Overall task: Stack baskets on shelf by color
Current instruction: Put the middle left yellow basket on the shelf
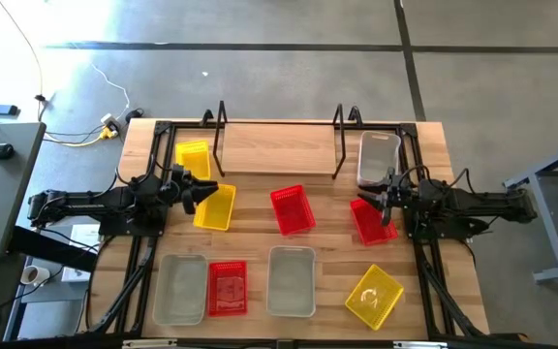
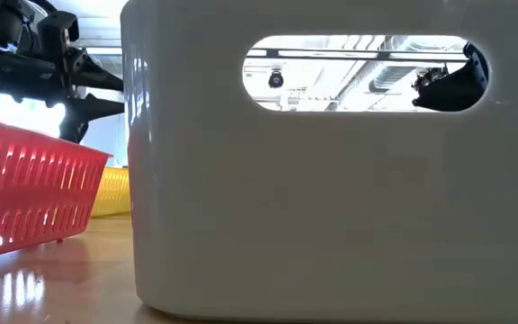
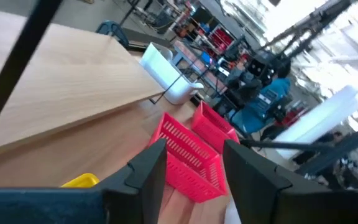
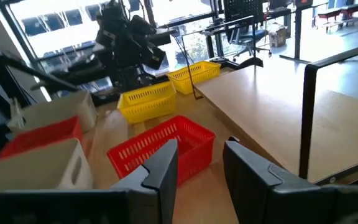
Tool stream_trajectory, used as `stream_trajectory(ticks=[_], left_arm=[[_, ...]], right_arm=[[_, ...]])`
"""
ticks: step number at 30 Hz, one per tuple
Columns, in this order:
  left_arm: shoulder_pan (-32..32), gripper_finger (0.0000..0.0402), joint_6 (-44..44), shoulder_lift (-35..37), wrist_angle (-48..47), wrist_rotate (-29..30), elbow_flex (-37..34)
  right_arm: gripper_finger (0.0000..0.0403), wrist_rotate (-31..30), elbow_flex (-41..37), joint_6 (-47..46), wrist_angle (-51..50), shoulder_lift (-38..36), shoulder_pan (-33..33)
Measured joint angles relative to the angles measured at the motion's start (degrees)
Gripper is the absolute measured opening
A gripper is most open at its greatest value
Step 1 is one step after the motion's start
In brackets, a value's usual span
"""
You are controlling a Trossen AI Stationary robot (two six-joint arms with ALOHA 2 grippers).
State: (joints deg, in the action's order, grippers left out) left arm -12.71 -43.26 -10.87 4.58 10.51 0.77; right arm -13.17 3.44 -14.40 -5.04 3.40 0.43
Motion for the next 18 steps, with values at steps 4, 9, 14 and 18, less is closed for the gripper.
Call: stream_trajectory(ticks=[4,9,14,18], left_arm=[[0.00,0.0170,-4.04,0.00,0.57,0.28,0.39],[0.00,0.0167,-2.99,0.00,9.17,0.36,1.09],[0.00,0.0158,2.33,-1.00,6.34,-1.03,7.48],[0.00,0.0157,8.26,-3.56,-1.35,-2.80,14.68]], right_arm=[[0.0114,-0.30,0.00,-7.02,0.37,-0.02,-0.02],[0.0114,-0.33,0.00,-10.14,0.49,-0.02,-0.02],[0.0114,-0.34,0.00,-16.97,0.55,-0.02,-0.01],[0.0114,-1.31,0.00,-16.75,0.55,-0.02,0.00]])
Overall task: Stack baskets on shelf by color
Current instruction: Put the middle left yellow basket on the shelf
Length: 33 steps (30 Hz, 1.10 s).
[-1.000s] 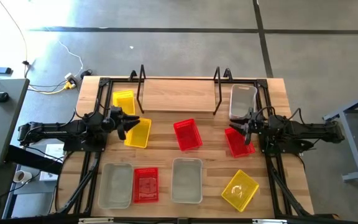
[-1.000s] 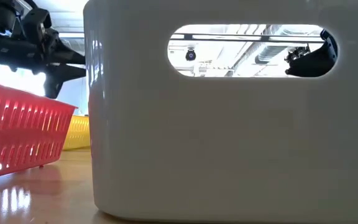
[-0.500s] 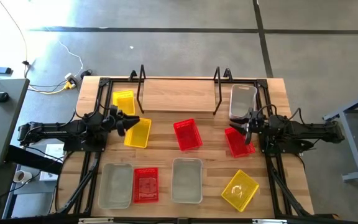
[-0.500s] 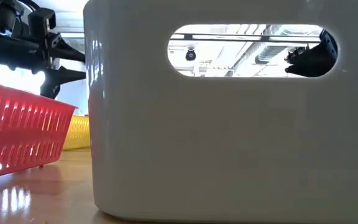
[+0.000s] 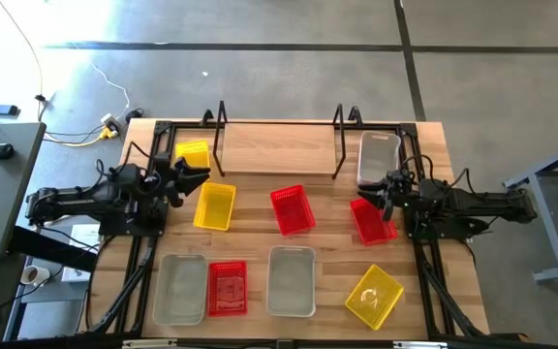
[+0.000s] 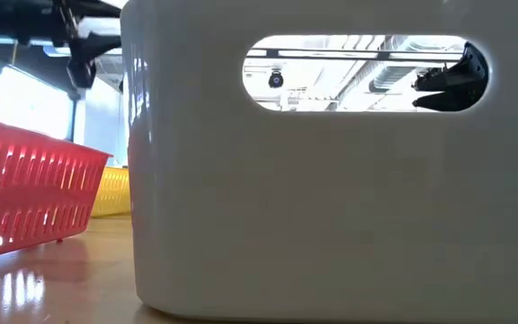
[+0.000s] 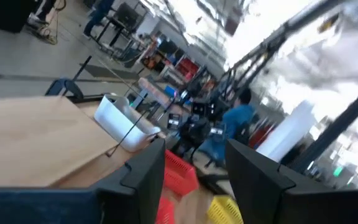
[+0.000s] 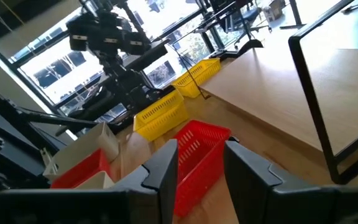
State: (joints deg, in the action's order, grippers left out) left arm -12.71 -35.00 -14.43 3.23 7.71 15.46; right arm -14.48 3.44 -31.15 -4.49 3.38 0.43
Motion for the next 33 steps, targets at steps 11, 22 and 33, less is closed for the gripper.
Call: stream_trajectory(ticks=[11,22,33], left_arm=[[0.02,0.0156,5.53,-14.55,-20.77,-8.14,19.56],[0.33,0.0156,13.17,-27.05,-39.63,-16.77,27.39],[6.00,0.0156,14.21,-37.30,-46.44,-18.77,27.39]], right_arm=[[0.0114,-3.63,0.00,-3.48,0.00,0.00,0.00],[0.0114,-4.21,0.02,-3.52,0.00,0.00,-0.01],[0.0114,-4.24,0.02,-3.55,-0.45,0.02,-0.01]])
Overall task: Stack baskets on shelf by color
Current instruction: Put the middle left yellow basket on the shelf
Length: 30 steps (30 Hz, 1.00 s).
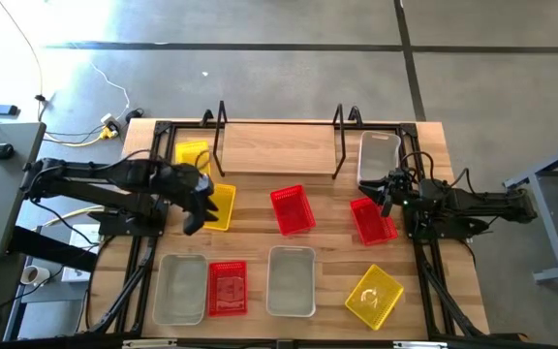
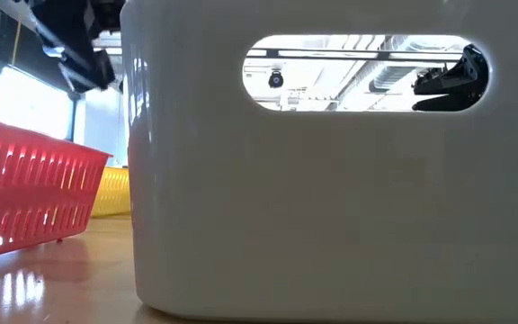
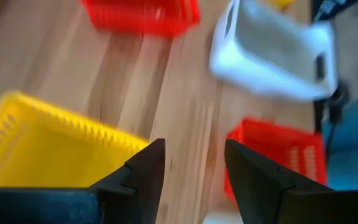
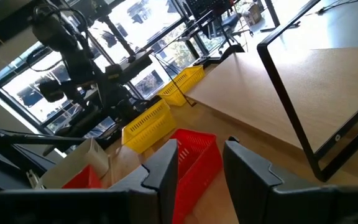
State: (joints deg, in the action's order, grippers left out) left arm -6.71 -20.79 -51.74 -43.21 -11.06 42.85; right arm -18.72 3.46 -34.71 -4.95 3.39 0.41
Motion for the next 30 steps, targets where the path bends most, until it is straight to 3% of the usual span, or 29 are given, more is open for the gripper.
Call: stream_trajectory(ticks=[5,16,30], left_arm=[[2.42,0.0156,-0.03,-5.27,-2.24,3.90,0.00],[5.66,0.0156,-0.29,-16.53,-2.17,5.96,0.00],[6.13,0.0156,-3.20,-25.09,-2.54,9.86,0.00]], right_arm=[[0.0114,0.00,0.00,0.01,-0.16,0.01,0.01],[0.0114,-0.02,0.03,-0.01,-0.57,0.01,0.01],[0.0114,0.00,0.11,-0.01,-0.97,0.01,0.01]])
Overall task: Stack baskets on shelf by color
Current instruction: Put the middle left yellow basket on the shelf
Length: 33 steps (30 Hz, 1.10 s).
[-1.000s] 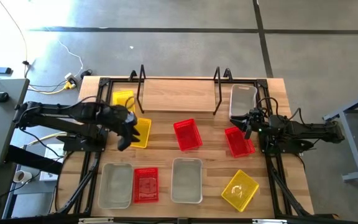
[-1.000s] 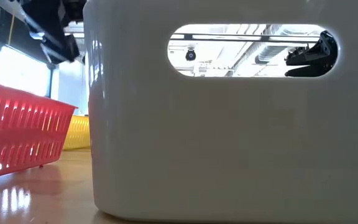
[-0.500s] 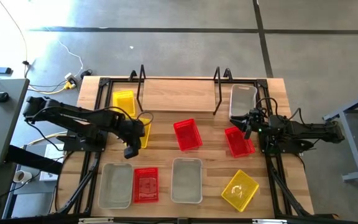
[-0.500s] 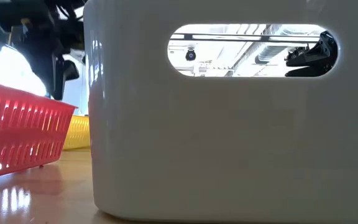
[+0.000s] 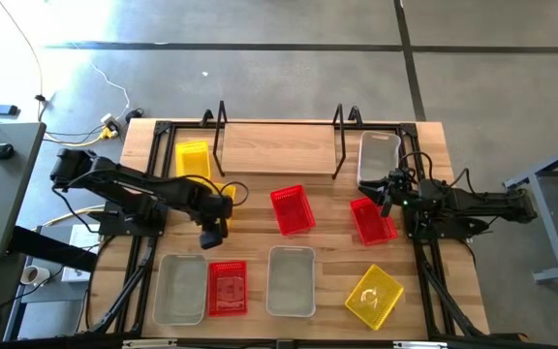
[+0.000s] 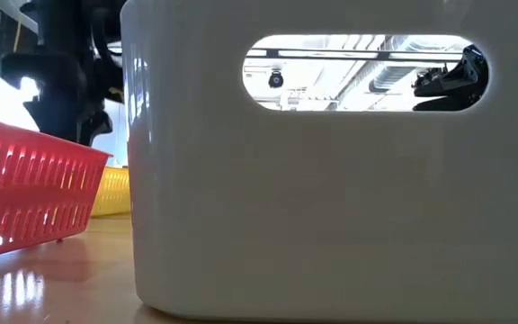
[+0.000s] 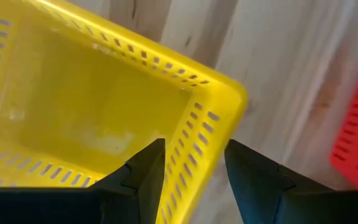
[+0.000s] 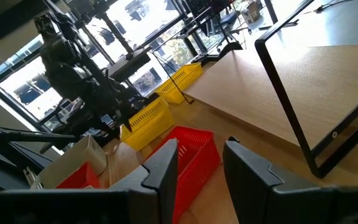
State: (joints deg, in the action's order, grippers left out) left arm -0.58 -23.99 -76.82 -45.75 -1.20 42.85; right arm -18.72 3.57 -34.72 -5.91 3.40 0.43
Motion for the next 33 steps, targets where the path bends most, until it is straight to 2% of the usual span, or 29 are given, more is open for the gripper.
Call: stream_trajectory(ticks=[4,7,16,21,28,33], left_arm=[[0.00,0.0155,-0.03,-2.30,-0.31,0.99,0.00],[0.00,0.0138,-0.18,-3.40,-0.51,0.99,0.00],[0.96,0.0012,-1.38,-3.86,-1.42,-1.28,1.19],[2.21,0.0010,-0.20,-3.86,-1.07,-1.58,6.12],[2.84,0.0003,6.86,-3.86,-0.79,-1.58,16.27],[1.54,0.0002,11.13,-3.86,-0.81,2.59,22.39]], right_arm=[[0.0114,-0.01,0.00,0.00,0.00,0.00,-0.02],[0.0114,-0.02,0.00,0.00,-0.02,0.00,-0.01],[0.0114,-0.79,0.00,0.00,-0.02,0.00,-0.02],[0.0114,-0.78,0.00,0.03,-0.02,0.00,-0.02],[0.0114,-0.85,0.00,0.09,-0.02,0.00,0.00],[0.0114,-0.85,0.00,0.15,-0.02,0.00,-0.01]])
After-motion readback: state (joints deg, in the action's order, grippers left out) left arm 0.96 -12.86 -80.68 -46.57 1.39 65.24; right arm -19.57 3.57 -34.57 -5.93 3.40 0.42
